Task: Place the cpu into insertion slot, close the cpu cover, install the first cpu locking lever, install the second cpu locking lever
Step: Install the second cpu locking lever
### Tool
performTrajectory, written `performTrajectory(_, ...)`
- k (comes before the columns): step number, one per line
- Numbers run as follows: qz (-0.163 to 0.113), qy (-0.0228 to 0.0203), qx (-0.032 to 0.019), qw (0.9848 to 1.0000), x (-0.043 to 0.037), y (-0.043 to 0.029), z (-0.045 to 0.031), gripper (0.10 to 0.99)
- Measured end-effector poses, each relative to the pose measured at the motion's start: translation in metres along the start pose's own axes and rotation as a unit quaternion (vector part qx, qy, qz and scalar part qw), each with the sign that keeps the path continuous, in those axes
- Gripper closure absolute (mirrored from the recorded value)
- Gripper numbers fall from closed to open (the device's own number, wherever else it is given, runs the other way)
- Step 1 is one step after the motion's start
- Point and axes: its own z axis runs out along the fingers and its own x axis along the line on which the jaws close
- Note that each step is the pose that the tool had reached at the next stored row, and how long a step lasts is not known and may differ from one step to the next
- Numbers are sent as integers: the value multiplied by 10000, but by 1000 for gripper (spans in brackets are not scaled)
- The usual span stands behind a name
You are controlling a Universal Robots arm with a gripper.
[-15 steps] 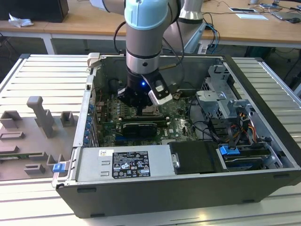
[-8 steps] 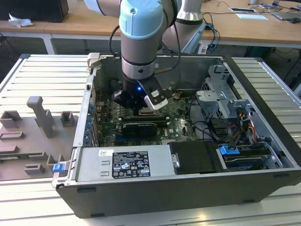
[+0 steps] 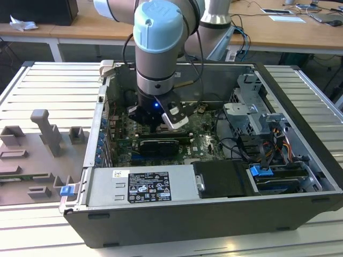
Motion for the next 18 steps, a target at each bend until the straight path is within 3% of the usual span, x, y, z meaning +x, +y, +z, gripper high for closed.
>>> performTrajectory(4, 0, -6, -91, 10000, 18, -2, 29, 980)
performTrajectory(9, -1, -9, -154, 9999, 30, -8, 52, 980)
performTrajectory(18, -1, -9, -155, 9999, 31, 30, -145, 980)
